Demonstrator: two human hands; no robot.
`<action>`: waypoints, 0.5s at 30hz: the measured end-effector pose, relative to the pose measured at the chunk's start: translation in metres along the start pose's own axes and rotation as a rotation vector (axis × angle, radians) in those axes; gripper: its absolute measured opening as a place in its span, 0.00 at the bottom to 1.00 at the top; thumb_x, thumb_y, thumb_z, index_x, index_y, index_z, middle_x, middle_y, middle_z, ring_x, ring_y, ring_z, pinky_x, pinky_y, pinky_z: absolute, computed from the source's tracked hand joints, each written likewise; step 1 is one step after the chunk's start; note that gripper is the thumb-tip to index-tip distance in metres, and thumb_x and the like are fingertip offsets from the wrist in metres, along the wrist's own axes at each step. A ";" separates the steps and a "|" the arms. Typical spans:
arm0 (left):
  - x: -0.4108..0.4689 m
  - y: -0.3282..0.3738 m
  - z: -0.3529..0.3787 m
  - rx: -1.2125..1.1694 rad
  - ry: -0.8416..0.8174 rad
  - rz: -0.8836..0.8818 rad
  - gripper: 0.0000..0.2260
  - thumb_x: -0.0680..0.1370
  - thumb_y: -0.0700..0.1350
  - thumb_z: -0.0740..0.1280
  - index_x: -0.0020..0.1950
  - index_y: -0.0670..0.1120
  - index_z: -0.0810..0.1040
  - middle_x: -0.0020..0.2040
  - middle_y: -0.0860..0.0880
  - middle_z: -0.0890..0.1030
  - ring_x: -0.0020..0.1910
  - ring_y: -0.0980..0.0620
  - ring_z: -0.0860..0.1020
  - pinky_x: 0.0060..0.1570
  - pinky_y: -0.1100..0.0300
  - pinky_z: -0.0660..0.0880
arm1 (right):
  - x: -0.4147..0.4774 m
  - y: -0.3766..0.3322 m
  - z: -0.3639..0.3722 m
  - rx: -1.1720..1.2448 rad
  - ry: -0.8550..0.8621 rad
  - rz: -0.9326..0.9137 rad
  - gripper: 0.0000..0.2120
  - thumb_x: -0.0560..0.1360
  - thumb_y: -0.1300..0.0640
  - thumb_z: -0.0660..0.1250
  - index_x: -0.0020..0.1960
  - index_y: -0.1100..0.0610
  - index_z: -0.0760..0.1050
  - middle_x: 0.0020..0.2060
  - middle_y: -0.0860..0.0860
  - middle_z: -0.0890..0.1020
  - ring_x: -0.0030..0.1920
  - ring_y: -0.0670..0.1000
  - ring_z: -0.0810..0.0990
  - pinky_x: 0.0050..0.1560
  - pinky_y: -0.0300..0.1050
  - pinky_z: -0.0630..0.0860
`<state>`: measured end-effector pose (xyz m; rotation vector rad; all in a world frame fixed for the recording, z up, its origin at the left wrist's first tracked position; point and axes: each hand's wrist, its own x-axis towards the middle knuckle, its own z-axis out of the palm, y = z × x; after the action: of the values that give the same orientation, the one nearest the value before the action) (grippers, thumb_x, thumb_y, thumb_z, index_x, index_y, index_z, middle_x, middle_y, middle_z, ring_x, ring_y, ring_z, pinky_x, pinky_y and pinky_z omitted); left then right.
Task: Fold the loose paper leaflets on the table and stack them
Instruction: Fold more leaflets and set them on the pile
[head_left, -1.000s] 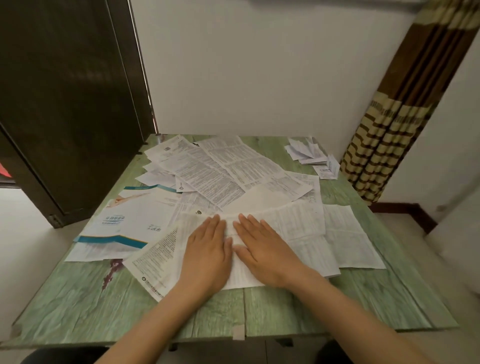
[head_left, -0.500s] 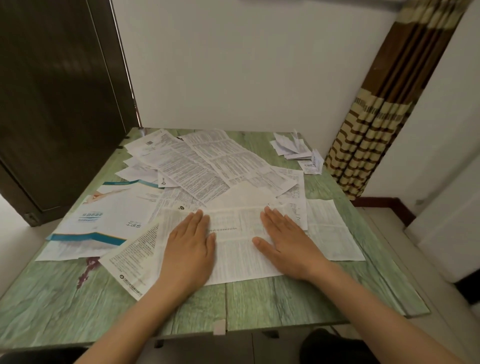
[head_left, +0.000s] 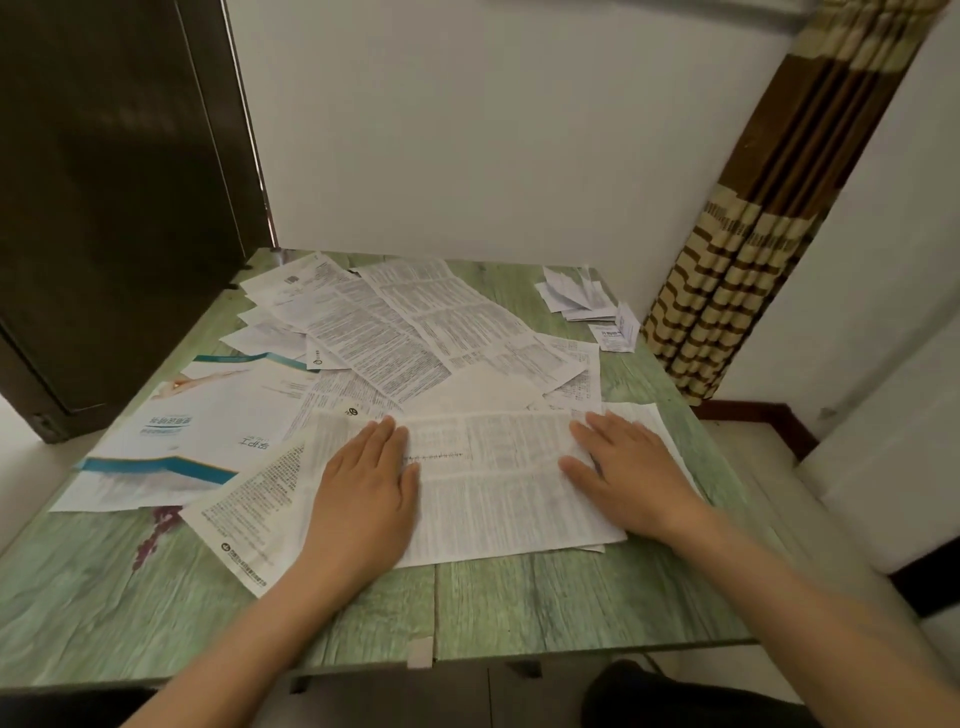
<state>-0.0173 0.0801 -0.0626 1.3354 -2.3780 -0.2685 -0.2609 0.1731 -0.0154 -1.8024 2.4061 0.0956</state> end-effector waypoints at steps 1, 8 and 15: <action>0.000 0.000 0.001 0.001 0.005 0.001 0.39 0.72 0.59 0.36 0.73 0.41 0.65 0.74 0.44 0.63 0.74 0.47 0.60 0.72 0.57 0.51 | 0.001 -0.002 -0.001 -0.016 0.021 -0.002 0.28 0.81 0.42 0.46 0.77 0.52 0.51 0.77 0.50 0.52 0.76 0.50 0.49 0.74 0.46 0.44; 0.000 0.002 -0.001 0.011 0.002 -0.002 0.40 0.71 0.60 0.34 0.74 0.42 0.63 0.75 0.45 0.61 0.75 0.49 0.58 0.72 0.58 0.48 | 0.006 -0.012 0.003 -0.059 0.105 0.053 0.24 0.81 0.51 0.48 0.76 0.53 0.53 0.72 0.53 0.60 0.70 0.54 0.60 0.69 0.50 0.55; 0.000 0.001 0.001 0.010 0.012 0.000 0.38 0.72 0.59 0.35 0.73 0.41 0.64 0.75 0.44 0.63 0.75 0.47 0.60 0.72 0.56 0.51 | 0.018 -0.004 -0.007 0.032 0.172 0.029 0.19 0.82 0.49 0.50 0.69 0.50 0.68 0.62 0.52 0.69 0.62 0.53 0.66 0.62 0.49 0.60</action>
<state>-0.0183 0.0807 -0.0627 1.3384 -2.3729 -0.2482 -0.2625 0.1544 -0.0109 -1.8312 2.5331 -0.0981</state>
